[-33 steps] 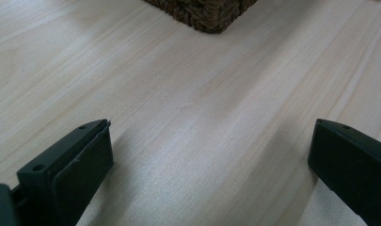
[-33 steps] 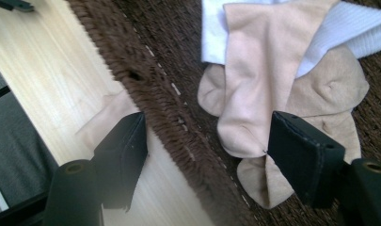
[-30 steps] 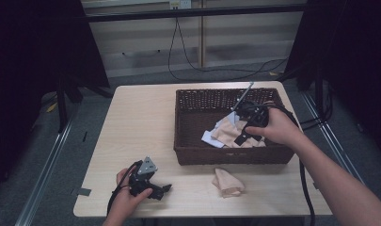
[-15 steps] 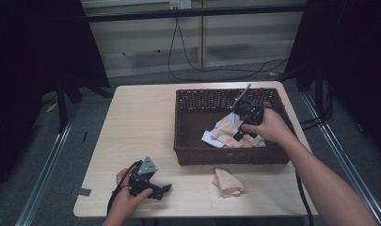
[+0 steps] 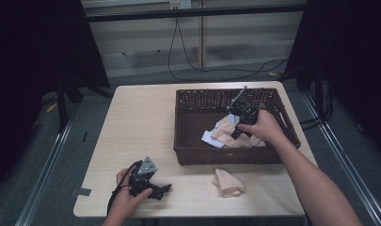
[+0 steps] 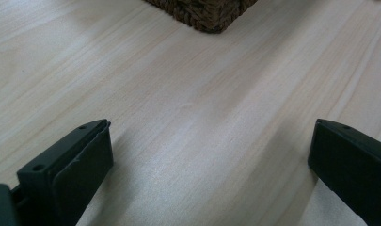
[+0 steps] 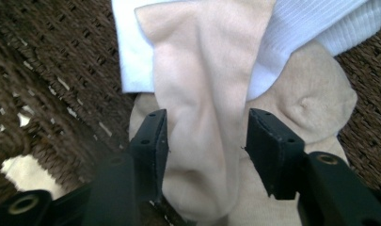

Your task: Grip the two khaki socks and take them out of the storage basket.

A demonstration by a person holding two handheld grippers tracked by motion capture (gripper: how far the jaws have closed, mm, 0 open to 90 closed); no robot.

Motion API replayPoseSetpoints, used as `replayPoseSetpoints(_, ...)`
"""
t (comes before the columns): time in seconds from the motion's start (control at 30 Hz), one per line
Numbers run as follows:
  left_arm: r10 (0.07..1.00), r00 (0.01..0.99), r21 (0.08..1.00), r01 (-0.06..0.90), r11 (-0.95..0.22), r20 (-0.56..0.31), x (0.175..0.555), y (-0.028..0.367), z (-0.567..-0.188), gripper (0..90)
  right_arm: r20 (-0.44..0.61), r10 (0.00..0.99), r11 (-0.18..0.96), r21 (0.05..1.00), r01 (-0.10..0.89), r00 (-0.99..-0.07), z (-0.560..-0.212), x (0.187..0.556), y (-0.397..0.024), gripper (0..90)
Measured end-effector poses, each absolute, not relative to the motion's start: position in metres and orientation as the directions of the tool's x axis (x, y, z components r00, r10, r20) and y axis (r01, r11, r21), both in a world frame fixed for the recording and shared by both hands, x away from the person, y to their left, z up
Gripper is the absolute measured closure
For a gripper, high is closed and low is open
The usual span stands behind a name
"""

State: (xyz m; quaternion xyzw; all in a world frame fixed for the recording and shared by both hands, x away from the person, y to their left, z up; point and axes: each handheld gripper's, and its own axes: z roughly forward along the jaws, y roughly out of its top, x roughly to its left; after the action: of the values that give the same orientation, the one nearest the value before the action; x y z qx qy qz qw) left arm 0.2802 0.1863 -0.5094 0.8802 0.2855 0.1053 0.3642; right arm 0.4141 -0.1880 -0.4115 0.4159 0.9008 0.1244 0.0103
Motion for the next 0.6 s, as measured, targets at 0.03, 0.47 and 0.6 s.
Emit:
replayPoseSetpoints(0.03, 0.579, 0.815, 0.701, 0.426, -0.572, -0.023, 0.28, 0.186, -0.509, 0.0, 0.085, 0.752, 0.623, 0.233, 0.747, -0.654, -0.412, 0.414, -0.188, 50.1)
replayPoseSetpoints(0.47, 0.582, 0.813, 0.699, 0.43, -0.571, -0.025, 0.279, 0.186, -0.509, 0.0, 0.087, 0.763, 0.616, 0.2, 0.762, -0.64, -0.426, 0.424, -0.186, 75.9)
replayPoseSetpoints(0.6, 0.58, 0.814, 0.7, 0.428, -0.571, -0.024, 0.279, 0.186, -0.509, 0.0, 0.117, 0.759, 0.617, 0.185, 0.765, -0.64, -0.42, 0.422, -0.184, 87.7)
